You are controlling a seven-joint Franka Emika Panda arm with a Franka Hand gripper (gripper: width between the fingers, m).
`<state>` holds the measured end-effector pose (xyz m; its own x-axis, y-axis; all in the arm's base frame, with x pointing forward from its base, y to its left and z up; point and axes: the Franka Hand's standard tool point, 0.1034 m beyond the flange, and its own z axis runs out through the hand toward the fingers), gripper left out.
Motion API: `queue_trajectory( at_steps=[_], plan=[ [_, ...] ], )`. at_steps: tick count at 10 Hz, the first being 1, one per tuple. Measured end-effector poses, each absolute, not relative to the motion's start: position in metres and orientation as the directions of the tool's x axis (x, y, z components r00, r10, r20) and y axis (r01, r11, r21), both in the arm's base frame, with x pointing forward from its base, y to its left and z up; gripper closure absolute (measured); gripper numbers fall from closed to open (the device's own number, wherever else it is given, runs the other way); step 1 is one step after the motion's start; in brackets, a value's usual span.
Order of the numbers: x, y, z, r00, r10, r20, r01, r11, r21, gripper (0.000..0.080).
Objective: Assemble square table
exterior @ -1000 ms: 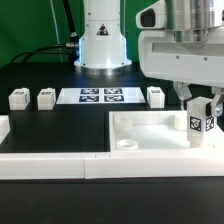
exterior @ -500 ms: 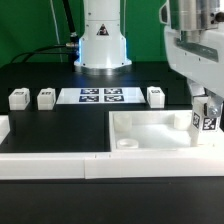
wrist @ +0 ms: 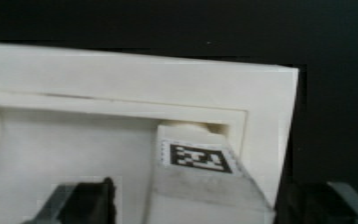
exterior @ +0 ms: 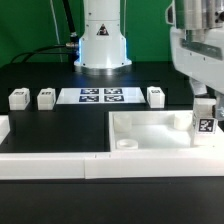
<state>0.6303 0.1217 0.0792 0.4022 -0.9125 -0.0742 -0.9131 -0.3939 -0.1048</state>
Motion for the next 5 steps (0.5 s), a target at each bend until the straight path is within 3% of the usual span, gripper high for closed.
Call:
queue_trajectory(
  at_steps=[5],
  plan=[
    [0.6304, 0.1205, 0.0787, 0.761, -0.649, -0.021, -0.645, -0.753, -0.126, 0.0151]
  ],
)
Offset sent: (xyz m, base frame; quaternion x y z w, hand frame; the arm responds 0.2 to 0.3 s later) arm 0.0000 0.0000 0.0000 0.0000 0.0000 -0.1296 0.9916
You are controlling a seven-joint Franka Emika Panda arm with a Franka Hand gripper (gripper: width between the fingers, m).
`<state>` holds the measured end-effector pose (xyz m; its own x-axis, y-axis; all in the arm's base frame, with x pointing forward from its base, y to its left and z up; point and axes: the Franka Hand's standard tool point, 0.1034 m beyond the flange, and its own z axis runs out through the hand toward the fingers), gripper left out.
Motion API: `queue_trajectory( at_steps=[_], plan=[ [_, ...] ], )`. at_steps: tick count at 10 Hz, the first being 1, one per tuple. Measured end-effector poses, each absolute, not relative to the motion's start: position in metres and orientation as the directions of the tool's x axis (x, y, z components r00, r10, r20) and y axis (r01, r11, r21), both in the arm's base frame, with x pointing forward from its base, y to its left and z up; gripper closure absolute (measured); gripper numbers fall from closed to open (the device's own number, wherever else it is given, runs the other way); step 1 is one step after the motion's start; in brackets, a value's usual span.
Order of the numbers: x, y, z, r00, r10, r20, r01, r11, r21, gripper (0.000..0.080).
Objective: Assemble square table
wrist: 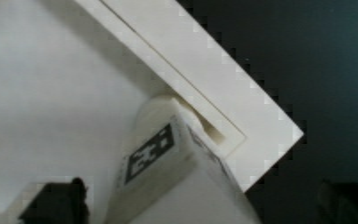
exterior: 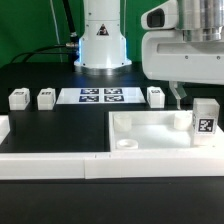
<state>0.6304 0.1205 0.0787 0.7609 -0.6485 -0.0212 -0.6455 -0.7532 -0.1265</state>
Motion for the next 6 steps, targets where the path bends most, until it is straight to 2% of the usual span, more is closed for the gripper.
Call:
queue_trajectory(
  at_steps=[3, 4, 5, 6],
  plan=[
    [0.6355, 0.1128, 0.0773, 0.962, -0.27, 0.034, -0.264, -0.958, -0.111, 0.0151],
    [0.6348, 0.1137, 0.0767, 0.957, -0.287, 0.03, -0.282, -0.952, -0.115, 0.0151],
    [0.6347, 0.1133, 0.0765, 0.957, -0.288, 0.029, -0.283, -0.952, -0.114, 0.0252],
    [0.6346, 0.1133, 0.0764, 0.957, -0.289, 0.029, -0.284, -0.952, -0.114, 0.0387]
  ],
)
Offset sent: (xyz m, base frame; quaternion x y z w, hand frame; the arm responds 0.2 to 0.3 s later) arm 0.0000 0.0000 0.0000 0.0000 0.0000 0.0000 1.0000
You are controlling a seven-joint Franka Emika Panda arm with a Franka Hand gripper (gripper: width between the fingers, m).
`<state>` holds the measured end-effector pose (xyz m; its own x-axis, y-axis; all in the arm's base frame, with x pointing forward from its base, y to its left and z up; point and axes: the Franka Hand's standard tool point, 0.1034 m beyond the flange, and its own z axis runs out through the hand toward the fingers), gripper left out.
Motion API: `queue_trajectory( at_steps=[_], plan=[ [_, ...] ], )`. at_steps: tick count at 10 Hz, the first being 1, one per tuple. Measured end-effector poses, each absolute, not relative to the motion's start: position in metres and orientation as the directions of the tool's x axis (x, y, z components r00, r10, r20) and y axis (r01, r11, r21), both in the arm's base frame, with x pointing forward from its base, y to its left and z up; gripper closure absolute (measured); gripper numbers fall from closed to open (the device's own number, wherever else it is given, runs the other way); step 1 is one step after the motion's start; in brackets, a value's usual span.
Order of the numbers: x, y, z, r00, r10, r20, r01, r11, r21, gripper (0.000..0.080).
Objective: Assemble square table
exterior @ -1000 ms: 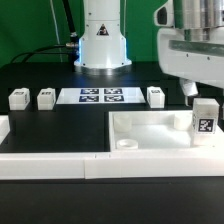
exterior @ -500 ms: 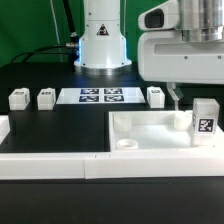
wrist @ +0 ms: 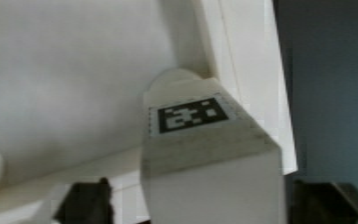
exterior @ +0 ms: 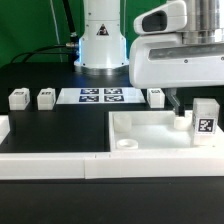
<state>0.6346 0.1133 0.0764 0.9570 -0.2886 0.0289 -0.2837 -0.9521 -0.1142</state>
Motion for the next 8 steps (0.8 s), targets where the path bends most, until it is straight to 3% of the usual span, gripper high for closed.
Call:
queue_trajectory(
  at_steps=[1, 2, 6, 8],
  plan=[
    [0.6342, 0.1136, 0.0761, 0.93, -0.367, 0.018, -0.363, -0.925, -0.117, 0.0387],
    [0.6341, 0.1121, 0.0759, 0.906, -0.422, 0.011, -0.418, -0.901, -0.117, 0.0508],
    [0.6328, 0.1096, 0.0749, 0.625, -0.779, -0.039, -0.778, -0.62, -0.101, 0.0507],
    [0.631, 0.1115, 0.0748, 0.356, -0.933, -0.059, -0.933, -0.351, -0.075, 0.0507]
  ],
)
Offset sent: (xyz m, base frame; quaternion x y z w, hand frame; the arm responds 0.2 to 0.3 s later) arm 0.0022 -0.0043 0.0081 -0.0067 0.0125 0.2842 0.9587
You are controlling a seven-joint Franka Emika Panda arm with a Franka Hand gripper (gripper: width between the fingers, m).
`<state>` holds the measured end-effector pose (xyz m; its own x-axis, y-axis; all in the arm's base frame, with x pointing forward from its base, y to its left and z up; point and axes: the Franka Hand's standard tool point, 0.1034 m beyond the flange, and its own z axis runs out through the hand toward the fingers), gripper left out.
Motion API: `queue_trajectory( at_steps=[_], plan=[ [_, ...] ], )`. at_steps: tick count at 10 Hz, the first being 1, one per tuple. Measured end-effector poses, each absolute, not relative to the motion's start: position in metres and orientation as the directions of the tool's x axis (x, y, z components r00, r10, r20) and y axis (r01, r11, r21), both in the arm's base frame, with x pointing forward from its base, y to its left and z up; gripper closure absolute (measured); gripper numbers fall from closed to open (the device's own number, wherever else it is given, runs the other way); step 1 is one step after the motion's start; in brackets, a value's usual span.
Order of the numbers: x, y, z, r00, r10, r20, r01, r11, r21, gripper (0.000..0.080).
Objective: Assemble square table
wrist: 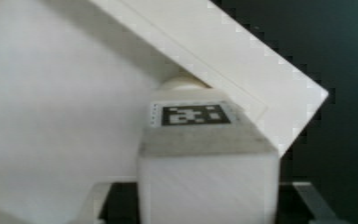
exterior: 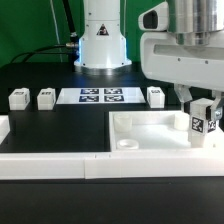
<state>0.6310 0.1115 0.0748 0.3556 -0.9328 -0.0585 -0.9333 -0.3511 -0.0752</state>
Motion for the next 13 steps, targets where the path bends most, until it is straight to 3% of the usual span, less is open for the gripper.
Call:
queue_trajectory(
  at_steps=[3, 5, 6, 7, 8, 9, 12, 13],
  plan=[
    [0.6292, 0.11, 0.0744, -0.004, -0.996, -0.089, -0.998, 0.009, -0.058, 0.0507],
    [0.6284, 0.1106, 0.074, -0.111, -0.988, -0.103, -0.992, 0.117, -0.055, 0.0506],
    [0.6281, 0.111, 0.0734, -0.057, -0.993, -0.1, -0.996, 0.063, -0.06, 0.0283],
    [0.6279, 0.1113, 0.0732, -0.019, -0.995, -0.096, -0.998, 0.025, -0.063, 0.0283],
    [0.6279, 0.1114, 0.0728, 0.238, -0.969, -0.068, -0.969, -0.233, -0.083, 0.0183],
    [0.6274, 0.1131, 0.0714, 0.422, -0.905, -0.053, -0.905, -0.416, -0.093, 0.016],
    [0.6273, 0.1122, 0.071, 0.65, -0.759, -0.025, -0.757, -0.645, -0.102, 0.015],
    [0.6272, 0.1129, 0.0721, 0.814, -0.581, -0.001, -0.579, -0.811, -0.078, 0.015]
  ],
)
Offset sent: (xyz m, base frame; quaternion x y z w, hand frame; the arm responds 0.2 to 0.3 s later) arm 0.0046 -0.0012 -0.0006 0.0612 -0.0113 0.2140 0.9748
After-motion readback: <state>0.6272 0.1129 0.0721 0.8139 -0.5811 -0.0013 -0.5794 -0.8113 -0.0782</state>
